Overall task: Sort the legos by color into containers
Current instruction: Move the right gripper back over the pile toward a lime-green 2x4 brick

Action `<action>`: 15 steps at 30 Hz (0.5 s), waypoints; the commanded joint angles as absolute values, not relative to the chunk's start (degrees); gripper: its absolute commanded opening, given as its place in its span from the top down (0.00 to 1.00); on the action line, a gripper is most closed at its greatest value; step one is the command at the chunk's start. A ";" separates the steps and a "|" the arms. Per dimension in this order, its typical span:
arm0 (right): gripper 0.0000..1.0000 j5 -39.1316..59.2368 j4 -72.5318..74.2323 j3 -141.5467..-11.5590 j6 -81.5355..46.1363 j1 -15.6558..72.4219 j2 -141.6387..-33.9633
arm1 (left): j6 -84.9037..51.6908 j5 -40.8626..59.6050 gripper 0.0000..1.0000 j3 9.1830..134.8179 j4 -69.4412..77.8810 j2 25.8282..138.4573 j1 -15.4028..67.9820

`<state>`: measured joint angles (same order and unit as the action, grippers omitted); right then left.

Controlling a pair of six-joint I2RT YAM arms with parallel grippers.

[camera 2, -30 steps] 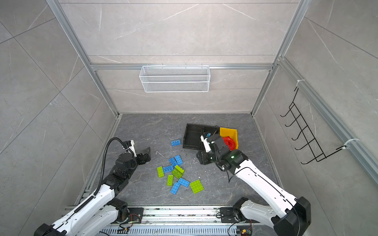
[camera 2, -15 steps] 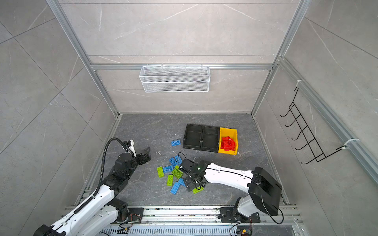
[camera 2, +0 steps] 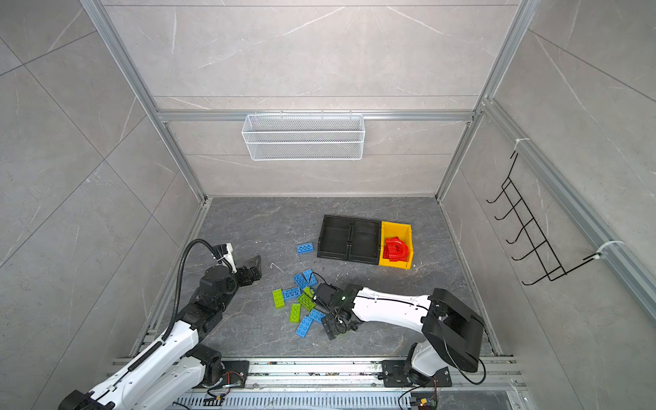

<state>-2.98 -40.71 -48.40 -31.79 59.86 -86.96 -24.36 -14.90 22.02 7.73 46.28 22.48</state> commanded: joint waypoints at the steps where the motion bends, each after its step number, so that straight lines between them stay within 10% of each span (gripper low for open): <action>1: 0.15 -2.51 -39.64 -47.02 -32.63 60.09 -88.08 | -23.66 -15.47 0.01 22.48 8.59 45.61 22.32; 15: 0.19 -4.56 -42.36 -44.82 -34.72 53.48 -85.97 | -23.48 -15.77 0.01 22.27 8.61 45.18 22.32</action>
<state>-2.22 -39.05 -46.33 -33.06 56.18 -88.16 -24.36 -14.92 22.02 7.73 46.19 22.46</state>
